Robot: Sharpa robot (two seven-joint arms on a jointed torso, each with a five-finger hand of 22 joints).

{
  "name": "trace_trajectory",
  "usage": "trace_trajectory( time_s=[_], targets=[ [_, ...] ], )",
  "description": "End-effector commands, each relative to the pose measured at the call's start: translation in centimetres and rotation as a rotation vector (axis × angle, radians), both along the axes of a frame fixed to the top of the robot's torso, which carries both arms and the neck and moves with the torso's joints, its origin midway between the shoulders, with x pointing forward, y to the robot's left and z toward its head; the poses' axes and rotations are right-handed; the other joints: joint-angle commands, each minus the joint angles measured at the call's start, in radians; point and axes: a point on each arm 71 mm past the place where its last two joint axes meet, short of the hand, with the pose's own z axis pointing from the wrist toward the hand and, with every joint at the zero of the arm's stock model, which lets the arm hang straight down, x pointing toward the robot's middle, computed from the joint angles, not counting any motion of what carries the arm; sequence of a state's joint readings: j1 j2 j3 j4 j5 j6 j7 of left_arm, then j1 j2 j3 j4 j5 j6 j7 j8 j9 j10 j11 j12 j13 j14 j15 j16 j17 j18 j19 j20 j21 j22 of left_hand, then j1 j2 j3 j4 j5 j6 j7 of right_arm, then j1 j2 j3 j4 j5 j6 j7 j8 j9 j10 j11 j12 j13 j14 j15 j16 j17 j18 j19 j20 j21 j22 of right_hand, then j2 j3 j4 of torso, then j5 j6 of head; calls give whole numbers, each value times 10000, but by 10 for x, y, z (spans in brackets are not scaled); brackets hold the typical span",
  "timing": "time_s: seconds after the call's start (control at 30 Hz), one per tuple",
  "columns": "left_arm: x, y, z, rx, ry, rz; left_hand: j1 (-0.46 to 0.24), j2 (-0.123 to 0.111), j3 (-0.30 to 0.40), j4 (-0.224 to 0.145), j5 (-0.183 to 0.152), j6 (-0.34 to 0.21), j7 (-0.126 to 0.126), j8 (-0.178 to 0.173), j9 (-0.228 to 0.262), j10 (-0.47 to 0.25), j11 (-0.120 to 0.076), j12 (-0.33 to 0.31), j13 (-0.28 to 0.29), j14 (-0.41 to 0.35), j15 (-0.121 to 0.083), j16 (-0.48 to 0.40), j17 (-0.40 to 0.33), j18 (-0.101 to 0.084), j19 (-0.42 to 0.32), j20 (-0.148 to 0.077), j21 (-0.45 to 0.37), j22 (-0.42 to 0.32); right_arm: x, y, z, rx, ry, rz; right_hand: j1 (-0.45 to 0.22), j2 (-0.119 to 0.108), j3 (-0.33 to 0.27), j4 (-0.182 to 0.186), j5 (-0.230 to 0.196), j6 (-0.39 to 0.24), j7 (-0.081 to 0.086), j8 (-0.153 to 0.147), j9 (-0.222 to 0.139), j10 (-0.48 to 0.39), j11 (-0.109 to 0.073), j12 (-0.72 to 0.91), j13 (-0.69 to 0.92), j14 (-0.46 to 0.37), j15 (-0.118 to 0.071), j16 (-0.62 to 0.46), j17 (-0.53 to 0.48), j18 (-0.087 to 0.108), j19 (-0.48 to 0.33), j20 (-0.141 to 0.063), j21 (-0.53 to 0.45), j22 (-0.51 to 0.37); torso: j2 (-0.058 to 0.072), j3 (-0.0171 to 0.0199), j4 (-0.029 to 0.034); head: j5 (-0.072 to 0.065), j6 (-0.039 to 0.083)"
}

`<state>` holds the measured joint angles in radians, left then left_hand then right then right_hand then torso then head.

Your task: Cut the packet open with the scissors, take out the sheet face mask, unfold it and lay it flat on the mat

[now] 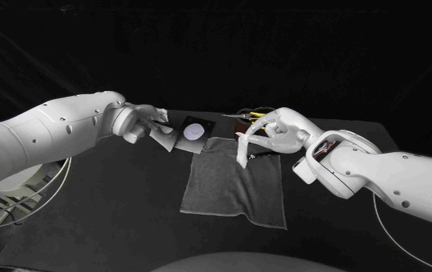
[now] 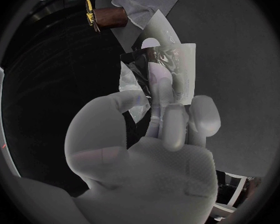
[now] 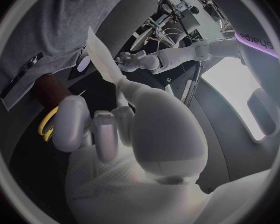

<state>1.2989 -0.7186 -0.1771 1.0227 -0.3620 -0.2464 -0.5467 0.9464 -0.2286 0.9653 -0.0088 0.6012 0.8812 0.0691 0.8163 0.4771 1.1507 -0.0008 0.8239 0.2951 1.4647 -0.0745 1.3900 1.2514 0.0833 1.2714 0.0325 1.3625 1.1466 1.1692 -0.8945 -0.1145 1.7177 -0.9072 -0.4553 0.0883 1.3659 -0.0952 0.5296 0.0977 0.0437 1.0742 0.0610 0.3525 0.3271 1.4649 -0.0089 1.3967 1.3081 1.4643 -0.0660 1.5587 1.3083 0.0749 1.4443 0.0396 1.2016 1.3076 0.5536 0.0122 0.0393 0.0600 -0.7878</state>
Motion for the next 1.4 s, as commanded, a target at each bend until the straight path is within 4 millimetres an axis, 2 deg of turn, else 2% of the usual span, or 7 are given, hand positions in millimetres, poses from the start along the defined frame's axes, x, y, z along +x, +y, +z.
trace_trajectory(
  time_s=[0.03,0.33,0.63,0.8,0.97,1.0,1.4],
  targets=[
    [7,-5,0,-143,-43,-148,-259,37,19,-179,-68,-324,124,-411,-233,37,58,-22,-52,174,148,-84,-78,184,-67,112,-196,-159,0,2,0,-40,-72,171,-43,83,55,-62,49,44,19,163,614,349,-33,-47,1492,1035,-53,37,2509,-9,6,-49,-30,824,-3,12,-7,10,-14],
    [17,-8,-14,417,814,-562,-634,51,-1379,523,-195,-522,281,-905,-445,-164,206,77,-117,23,305,-270,-391,240,-204,283,-634,-604,-1,4,-2,-52,-3,259,-46,84,58,-67,49,40,20,167,617,350,-32,-46,1493,1033,-52,31,2499,-8,3,-49,-37,822,-3,19,-13,40,-41],
    [17,-5,-25,633,1142,-624,-453,-183,-4418,1960,-315,-464,328,-1230,-558,-313,276,259,-190,-75,370,-299,-512,270,-178,341,-969,-894,-1,5,-3,-81,27,302,-47,85,59,-69,49,39,20,169,618,350,-32,-44,1494,1034,-52,34,2503,-5,-2,-49,-51,815,-17,20,11,4,-49],
    [17,-2,-25,717,1076,-530,119,-132,-5916,3012,-2412,-433,324,-1359,-599,-403,295,342,-254,-129,389,-336,-617,292,-209,353,-1115,-1027,-1,5,-4,-96,46,312,-47,85,59,-69,49,39,20,169,618,350,-32,-44,1494,1034,-52,34,2503,-5,-2,-49,-51,815,-16,10,11,-7,-42],
    [17,0,-25,718,939,-521,835,942,-9278,3057,-4150,-404,354,-1438,-625,-498,333,499,-371,-168,424,-343,-721,313,-251,398,-1228,-1110,-1,4,-5,-110,58,298,-47,85,59,-69,49,39,20,169,618,350,-32,-44,1494,1034,-52,34,2503,-5,-2,-49,-51,815,-6,9,12,-8,-47],
    [17,0,-25,714,921,-526,796,985,-9906,3053,-5270,-410,349,-1438,-620,-519,351,521,-391,-181,426,-345,-741,319,-273,399,-1257,-1140,-1,4,-5,-112,58,295,-47,85,59,-69,49,39,20,169,618,350,-32,-44,1494,1034,-52,34,2503,-5,-2,-49,-51,815,-7,10,15,-9,-48],
    [18,0,-22,566,384,-800,502,246,-11038,3092,-5523,-494,383,-1441,-593,-618,356,561,-441,-288,447,-410,-900,377,-482,406,-1482,-1432,0,2,-7,-156,85,241,-52,93,75,-92,49,25,22,184,627,349,-31,-45,1496,1032,-50,30,2499,-5,-5,-48,-57,815,-15,12,7,-33,-55]
  ],
)
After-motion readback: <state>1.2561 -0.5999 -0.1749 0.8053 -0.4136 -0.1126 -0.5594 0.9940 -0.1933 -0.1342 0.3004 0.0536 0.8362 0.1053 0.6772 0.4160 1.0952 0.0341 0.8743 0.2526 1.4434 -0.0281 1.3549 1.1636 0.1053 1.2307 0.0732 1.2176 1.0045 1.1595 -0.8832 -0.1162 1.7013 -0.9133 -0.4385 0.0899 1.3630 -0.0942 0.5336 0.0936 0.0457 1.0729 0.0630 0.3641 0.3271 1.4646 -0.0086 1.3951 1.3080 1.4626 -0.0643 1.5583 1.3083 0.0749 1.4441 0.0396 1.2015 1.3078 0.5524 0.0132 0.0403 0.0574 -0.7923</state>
